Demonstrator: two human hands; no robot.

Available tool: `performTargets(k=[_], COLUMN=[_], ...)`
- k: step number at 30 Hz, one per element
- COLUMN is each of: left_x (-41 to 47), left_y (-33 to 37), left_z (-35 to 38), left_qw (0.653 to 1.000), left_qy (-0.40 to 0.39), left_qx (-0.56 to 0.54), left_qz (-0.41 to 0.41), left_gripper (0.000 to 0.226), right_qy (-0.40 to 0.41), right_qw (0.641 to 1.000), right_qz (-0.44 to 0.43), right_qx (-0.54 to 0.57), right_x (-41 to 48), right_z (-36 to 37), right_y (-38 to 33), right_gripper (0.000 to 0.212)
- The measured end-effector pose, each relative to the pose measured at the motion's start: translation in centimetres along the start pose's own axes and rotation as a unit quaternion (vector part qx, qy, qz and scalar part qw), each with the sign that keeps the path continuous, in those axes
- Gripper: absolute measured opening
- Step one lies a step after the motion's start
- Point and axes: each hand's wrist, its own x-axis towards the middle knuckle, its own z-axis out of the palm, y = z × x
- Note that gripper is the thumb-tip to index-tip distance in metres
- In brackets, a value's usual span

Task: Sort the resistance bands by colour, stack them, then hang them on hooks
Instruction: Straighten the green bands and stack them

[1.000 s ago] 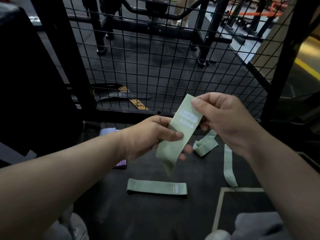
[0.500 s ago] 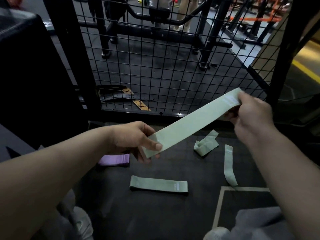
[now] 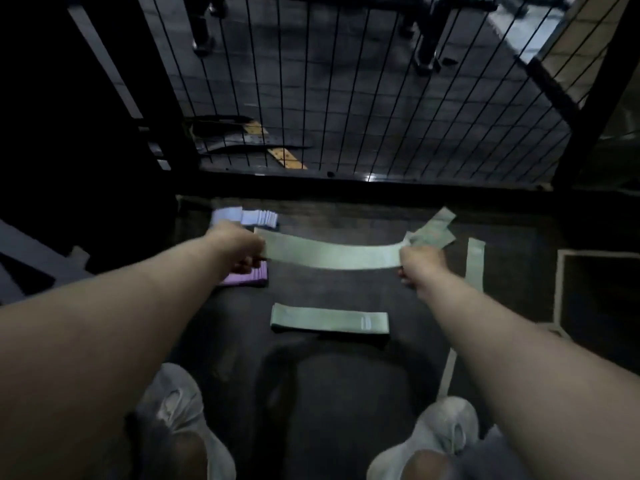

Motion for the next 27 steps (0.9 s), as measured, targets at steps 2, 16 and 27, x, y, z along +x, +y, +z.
performTargets(k=[2, 16, 27], left_x=[2.0, 8.6, 9.1], left_y=[-3.9, -15.6, -17.5], left_z=[2.5, 10.9, 12.4], left_qw=[0.998, 0.986, 0.983], left_qy=[0.011, 0.06, 0.065], left_qx=[0.013, 0.056, 0.134], left_qz=[-0.053, -0.146, -0.11], left_gripper=[0.005, 0.019, 0.008], right_qy=[-0.008, 0.072, 0.038], right_qw=[0.995, 0.985, 0.984], right_qz=[0.042, 0.103, 0.044], right_qx=[-0.085, -0.117, -0.169], right_x=[2.6, 5.8, 6.8], right_z=[1.5, 6.2, 6.8], right_y=[5.5, 17.3, 19.3], right_gripper=[0.018, 0.006, 0.004])
